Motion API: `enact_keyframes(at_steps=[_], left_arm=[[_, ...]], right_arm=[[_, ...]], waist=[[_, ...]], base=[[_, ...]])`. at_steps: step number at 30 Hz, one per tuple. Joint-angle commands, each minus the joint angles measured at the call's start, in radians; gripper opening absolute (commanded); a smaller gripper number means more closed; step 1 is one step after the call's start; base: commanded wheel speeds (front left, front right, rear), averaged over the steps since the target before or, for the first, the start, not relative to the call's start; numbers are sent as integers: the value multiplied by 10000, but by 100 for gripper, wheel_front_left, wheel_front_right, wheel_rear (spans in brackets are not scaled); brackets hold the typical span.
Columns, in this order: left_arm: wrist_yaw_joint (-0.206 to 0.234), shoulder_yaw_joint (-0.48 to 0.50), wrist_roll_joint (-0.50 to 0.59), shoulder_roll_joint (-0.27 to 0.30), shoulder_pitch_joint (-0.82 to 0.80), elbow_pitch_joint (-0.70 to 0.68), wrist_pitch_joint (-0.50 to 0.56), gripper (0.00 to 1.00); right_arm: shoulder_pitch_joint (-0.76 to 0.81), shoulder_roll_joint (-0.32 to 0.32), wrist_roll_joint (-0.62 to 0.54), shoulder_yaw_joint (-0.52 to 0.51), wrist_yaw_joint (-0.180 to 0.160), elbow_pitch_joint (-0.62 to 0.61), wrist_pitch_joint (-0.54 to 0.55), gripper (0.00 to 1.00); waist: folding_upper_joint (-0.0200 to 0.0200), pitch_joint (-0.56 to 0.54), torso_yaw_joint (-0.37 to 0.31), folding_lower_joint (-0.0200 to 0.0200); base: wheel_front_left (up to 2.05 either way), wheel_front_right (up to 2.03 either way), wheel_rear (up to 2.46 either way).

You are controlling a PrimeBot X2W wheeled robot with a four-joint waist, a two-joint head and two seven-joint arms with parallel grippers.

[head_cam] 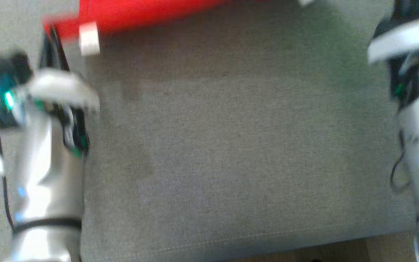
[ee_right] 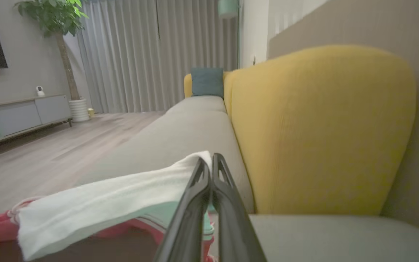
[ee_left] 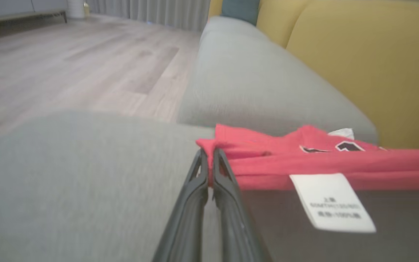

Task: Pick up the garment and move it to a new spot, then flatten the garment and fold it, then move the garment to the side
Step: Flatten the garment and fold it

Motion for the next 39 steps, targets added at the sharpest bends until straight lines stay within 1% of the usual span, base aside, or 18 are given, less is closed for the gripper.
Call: enact_keyframes(at_steps=[1,6,7,11,23,26,30,32,35,39], left_arm=[[37,463,-84,263,590,-400,-49,0],[137,732,-281,21,2525,-609,-50,0],[137,732,-281,21,2525,-609,-50,0],[208,811,-345,-23,3646,-790,-50,0],[428,541,-1079,-32,6143,-1152,-51,0],[550,381,-1305,-32,6788,-1287,-51,0],[706,155,-1577,-33,7376,-1466,-51,0],[702,51,-1634,-33,7527,-1533,-51,0],[657,-83,-1546,-33,7512,-1716,-51,0],[605,-123,-1579,-33,7082,-2156,-51,0]], right_arm=[[736,-39,409,303,-11,-518,-34,0],[3056,-135,1257,772,-11,-1119,-23,0],[3056,-135,1257,772,-11,-1119,-23,0],[4568,-152,1669,1070,-11,-1484,155,0],[7775,123,2174,1133,-11,-2322,948,0],[8372,173,2171,1078,-11,-2588,1186,0],[8951,226,2146,937,-11,-2986,1569,0],[9138,275,2102,840,-11,-3263,1729,0],[9193,353,1994,642,-11,-3696,1841,0],[8753,558,1868,270,-11,-4042,1850,0]], waist=[[0,-290,-199,0],[0,-866,-372,0],[0,-866,-372,0],[0,-1365,-458,0],[0,-3173,-509,0],[0,-3511,-488,0],[0,-3674,-421,0],[0,-3702,-381,0],[0,-3658,-346,0],[0,-3369,-308,0]], base=[[0,0,0],[0,0,0],[0,0,0],[0,0,0],[0,0,0],[0,0,0],[0,0,0],[0,0,0],[0,0,0],[0,0,0]])
